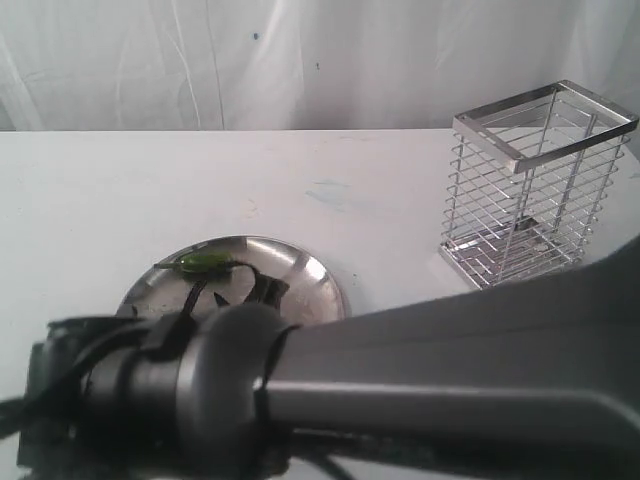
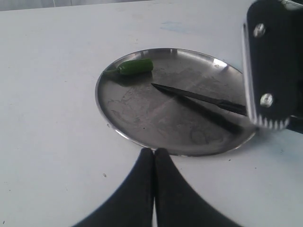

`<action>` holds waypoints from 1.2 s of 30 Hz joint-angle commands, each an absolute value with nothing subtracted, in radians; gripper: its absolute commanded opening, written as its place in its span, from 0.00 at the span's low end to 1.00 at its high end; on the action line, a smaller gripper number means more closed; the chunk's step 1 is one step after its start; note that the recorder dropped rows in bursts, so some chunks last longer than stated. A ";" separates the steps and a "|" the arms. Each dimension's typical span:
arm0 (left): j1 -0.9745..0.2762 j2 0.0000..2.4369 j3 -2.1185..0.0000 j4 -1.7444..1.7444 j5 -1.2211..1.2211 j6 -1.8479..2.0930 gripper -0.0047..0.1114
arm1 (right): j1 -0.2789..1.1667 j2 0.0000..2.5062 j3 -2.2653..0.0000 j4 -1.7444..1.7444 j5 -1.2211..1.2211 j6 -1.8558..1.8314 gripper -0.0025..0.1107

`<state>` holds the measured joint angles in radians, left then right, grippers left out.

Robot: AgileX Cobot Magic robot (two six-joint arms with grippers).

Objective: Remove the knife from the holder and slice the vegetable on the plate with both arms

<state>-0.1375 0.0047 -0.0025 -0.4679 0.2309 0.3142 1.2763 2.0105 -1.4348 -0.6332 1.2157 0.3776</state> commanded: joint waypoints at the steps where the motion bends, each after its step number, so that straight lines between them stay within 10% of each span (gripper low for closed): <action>1: -0.144 0.000 0.000 -0.481 0.234 0.315 0.04 | 1.338 2.051 -1.441 -0.688 1.221 0.450 0.23; 5: -0.144 0.000 0.000 -0.481 0.234 0.315 0.04 | 1.354 2.051 -1.442 -0.627 1.221 0.482 0.26; 11: -0.144 0.000 0.000 -0.481 0.234 0.315 0.04 | 1.321 2.085 -1.440 -0.617 1.221 0.556 0.61; 36: -0.144 0.000 0.000 -0.481 0.234 0.315 0.04 | 1.224 2.121 -1.429 -0.636 1.221 0.603 0.57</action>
<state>-0.1375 0.0047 -0.0025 -0.4679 0.2309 0.3142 1.2433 2.1223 -1.4348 -0.6252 1.2140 0.5935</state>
